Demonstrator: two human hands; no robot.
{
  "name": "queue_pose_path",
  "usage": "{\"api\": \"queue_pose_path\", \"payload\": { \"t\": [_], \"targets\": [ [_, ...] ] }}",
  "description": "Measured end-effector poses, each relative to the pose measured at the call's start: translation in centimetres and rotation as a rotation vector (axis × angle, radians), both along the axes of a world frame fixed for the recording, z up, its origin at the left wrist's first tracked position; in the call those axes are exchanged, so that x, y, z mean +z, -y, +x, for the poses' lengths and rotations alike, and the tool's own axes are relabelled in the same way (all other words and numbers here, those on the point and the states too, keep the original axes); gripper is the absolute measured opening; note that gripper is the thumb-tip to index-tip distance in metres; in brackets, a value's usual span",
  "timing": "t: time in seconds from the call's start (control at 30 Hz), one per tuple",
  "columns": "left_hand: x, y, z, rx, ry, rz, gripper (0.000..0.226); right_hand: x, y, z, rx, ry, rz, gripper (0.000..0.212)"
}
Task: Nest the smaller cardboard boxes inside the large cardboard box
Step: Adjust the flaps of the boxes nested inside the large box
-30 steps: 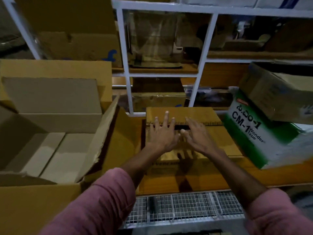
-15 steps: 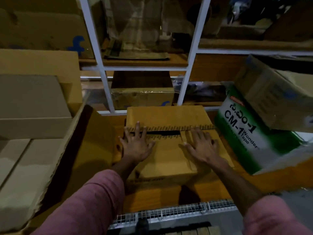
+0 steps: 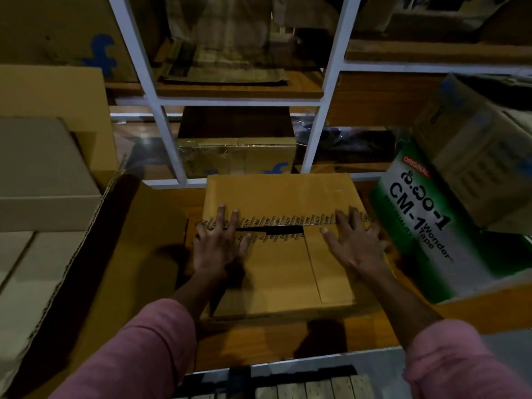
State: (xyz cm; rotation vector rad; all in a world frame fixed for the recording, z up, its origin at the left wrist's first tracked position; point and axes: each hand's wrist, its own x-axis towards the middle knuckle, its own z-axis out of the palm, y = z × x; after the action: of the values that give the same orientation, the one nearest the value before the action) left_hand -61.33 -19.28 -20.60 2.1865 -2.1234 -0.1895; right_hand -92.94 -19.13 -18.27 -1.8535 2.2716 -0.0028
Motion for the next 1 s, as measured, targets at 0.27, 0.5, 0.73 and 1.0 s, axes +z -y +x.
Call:
{"api": "queue_pose_path", "payload": {
  "t": [0.27, 0.5, 0.73, 1.0],
  "targets": [
    [0.1, 0.2, 0.2, -0.013, 0.061, 0.013, 0.082, 0.0, 0.3, -0.6, 0.005, 0.007, -0.016, 0.08],
    [0.5, 0.1, 0.3, 0.03, -0.02, 0.033, 0.082, -0.5, 0.8, -1.0, -0.012, 0.028, 0.001, 0.083],
    [1.0, -0.6, 0.3, 0.018, -0.046, 0.043, 0.082, -0.8, -0.2, -0.8, -0.041, 0.059, -0.001, 0.085],
    [1.7, -1.5, 0.6, -0.031, -0.005, 0.07, 0.086, -0.1, -2.7, -0.3, -0.043, 0.144, -0.022, 0.091]
  ]
}}
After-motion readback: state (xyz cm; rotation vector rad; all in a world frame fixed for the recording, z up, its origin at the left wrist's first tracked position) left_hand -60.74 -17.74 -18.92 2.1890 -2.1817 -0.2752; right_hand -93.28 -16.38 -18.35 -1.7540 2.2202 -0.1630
